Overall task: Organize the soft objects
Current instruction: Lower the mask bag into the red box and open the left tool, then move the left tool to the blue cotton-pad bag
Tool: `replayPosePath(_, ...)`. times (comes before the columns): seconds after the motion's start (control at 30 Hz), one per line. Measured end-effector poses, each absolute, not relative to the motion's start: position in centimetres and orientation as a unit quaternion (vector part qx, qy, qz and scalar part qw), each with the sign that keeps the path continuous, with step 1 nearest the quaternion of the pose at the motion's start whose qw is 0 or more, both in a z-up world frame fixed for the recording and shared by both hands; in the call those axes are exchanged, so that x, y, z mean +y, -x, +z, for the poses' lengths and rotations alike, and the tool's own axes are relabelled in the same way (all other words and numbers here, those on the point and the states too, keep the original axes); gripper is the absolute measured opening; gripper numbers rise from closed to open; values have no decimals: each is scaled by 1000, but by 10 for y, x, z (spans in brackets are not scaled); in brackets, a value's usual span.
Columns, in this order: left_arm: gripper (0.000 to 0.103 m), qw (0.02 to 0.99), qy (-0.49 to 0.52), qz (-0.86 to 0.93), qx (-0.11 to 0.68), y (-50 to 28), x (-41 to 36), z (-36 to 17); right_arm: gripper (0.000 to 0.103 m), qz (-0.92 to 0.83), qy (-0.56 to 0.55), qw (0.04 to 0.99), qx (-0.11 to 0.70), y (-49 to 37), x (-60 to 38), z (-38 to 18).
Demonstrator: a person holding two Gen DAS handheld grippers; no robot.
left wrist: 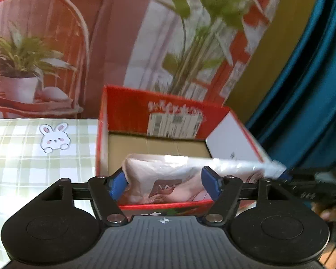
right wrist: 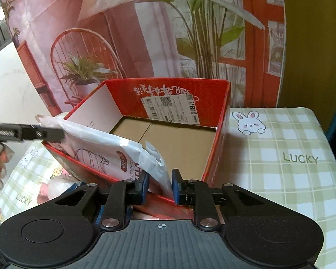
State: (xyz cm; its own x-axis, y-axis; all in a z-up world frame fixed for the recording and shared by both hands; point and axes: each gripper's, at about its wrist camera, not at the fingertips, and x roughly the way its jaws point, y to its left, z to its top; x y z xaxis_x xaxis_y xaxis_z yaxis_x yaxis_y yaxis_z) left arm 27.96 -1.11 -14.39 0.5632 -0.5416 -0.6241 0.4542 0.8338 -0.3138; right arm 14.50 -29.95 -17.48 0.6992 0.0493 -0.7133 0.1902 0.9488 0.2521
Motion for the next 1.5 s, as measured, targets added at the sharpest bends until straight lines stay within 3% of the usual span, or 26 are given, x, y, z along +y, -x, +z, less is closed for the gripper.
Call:
replayPosePath(0.17, 72, 908, 90, -252, 322, -273, 5, -115, 20, -37, -124, 913, 386, -146, -292, -172)
replayPosePath(0.23, 46, 911, 79, -247, 322, -277, -2, -112, 20, -37, -120, 914, 386, -146, -291, -172)
replayPosePath(0.33, 32, 910, 46, -231, 341, -284, -21, -118, 20, -40, -117, 915, 384, -146, -288, -172)
replayPosePath(0.6, 31, 905, -7, -227, 360, -271, -36, -154, 20, -44, -98, 920, 377, -145, -281, -171)
replayPosePath(0.9, 31, 906, -6, -228, 356, -267, -31, -157, 48, -50, -97, 932, 345, -128, -275, -152)
replayPosePath(1.07, 31, 904, -6, -233, 359, -263, -34, -159, 50, -50, -146, 938, 311, -125, -286, -142)
replayPosePath(1.17, 30, 903, -7, -235, 360, -261, -34, -161, 43, -57, -196, 930, 306, -129, -297, -148)
replayPosePath(1.23, 31, 901, -4, -239, 362, -260, -34, -162, 24, -63, -215, 925, 306, -130, -299, -155)
replayPosePath(1.3, 31, 901, -3, -241, 361, -259, -34, -163, 14, -69, -219, 924, 305, -128, -301, -160)
replayPosePath(1.4, 31, 901, -2, -243, 359, -258, -33, -164, 6, -66, -217, 924, 309, -123, -302, -163)
replayPosePath(1.5, 31, 901, -3, -242, 359, -257, -35, -165, 6, -62, -190, 928, 313, -122, -297, -162)
